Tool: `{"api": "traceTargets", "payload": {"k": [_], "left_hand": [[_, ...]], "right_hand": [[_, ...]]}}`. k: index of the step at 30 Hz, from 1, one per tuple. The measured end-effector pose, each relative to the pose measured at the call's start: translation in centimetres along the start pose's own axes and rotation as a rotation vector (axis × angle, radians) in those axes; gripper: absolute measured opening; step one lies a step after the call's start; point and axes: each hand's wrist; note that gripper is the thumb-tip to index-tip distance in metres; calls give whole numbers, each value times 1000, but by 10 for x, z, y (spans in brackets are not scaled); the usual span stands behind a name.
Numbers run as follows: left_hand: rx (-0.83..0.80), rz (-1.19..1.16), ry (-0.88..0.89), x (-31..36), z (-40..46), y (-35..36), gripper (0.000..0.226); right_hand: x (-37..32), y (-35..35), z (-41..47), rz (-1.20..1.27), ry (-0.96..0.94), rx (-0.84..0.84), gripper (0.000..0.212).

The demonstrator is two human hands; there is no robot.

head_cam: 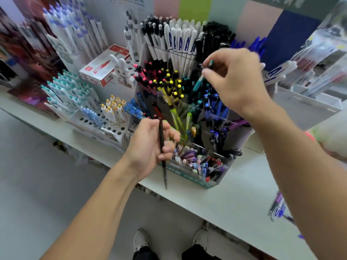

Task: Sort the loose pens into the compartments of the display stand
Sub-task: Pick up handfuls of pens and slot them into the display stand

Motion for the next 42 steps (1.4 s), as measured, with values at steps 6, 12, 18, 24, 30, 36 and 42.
{"api": "traceTargets", "payload": {"k": [6, 12, 18, 24, 30, 36, 42], "left_hand": [[33, 43, 202, 9, 4, -1, 20], [194, 183, 442, 14, 9, 4, 31], [173, 197, 619, 28, 12, 42, 52], [18, 306, 734, 44, 21, 72, 48], [183, 643, 800, 69, 43, 72, 46], [24, 802, 705, 94, 60, 77, 74], [93, 686, 787, 93, 68, 69, 65]], "right_hand": [[2, 25, -7, -16, 68, -23, 21], [-3, 21, -31, -115, 4, -147, 27], [-13, -35, -28, 535, 478, -323, 18], [3, -66, -9, 513, 373, -58, 13], [2, -86, 43, 82, -110, 393, 26], [2, -46, 64, 54, -185, 224, 21], [10, -31, 66, -45, -66, -3, 12]]}}
Point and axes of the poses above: each hand's wrist, its own z-axis towards the middle knuckle, its own y-axis out of the palm, x = y × z, and after that the axes turned 14 degrees about x, right-handed
